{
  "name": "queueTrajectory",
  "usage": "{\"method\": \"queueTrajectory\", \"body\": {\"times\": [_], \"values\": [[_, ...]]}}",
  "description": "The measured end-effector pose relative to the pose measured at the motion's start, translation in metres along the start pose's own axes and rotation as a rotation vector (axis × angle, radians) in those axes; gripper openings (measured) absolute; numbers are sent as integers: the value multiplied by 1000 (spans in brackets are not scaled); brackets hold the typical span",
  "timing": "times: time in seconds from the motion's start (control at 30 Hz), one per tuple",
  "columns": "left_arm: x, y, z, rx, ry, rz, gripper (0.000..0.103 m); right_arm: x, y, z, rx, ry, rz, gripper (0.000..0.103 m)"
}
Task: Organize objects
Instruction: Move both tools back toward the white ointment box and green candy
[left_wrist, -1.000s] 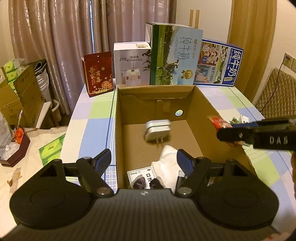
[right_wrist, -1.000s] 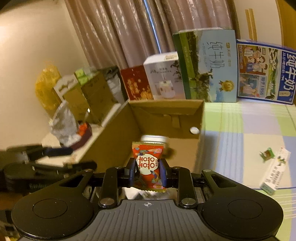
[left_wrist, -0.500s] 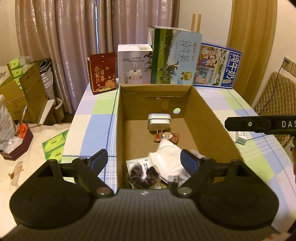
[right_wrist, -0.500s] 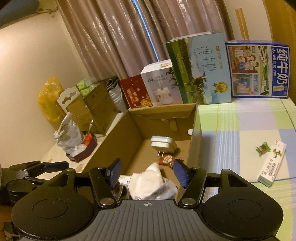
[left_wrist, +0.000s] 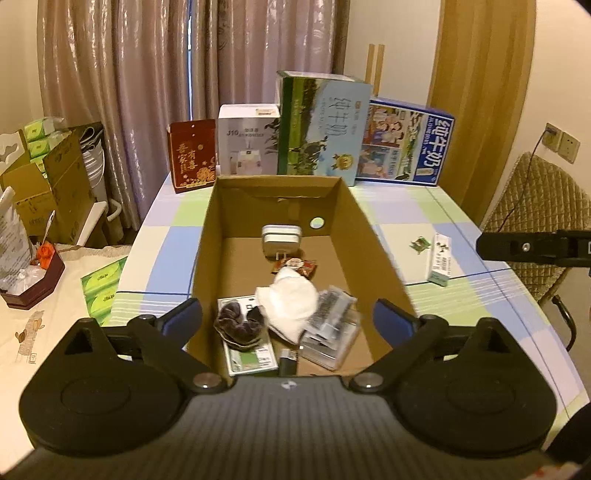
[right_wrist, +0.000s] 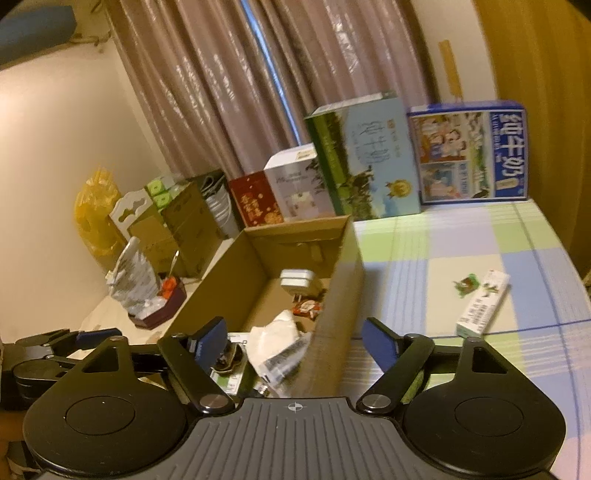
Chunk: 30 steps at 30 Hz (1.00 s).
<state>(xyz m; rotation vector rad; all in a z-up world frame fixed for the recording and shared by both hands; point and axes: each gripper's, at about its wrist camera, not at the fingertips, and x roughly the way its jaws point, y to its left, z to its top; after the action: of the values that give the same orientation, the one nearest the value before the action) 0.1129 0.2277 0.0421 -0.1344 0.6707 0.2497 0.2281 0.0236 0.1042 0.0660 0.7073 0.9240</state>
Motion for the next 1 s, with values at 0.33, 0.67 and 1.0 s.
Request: {"method": "queueTrajectory", "body": {"times": [0.33, 0.67, 1.0], "values": [[-14, -38, 0, 25, -22, -21, 102, -45, -34, -11, 38, -26, -66, 95], [-13, -79, 6, 67, -48, -69, 102, -74, -88, -23, 102, -67, -172, 101], [35, -133, 24, 121, -25, -159, 102, -67, -141, -23, 167, -79, -271, 101]]}}
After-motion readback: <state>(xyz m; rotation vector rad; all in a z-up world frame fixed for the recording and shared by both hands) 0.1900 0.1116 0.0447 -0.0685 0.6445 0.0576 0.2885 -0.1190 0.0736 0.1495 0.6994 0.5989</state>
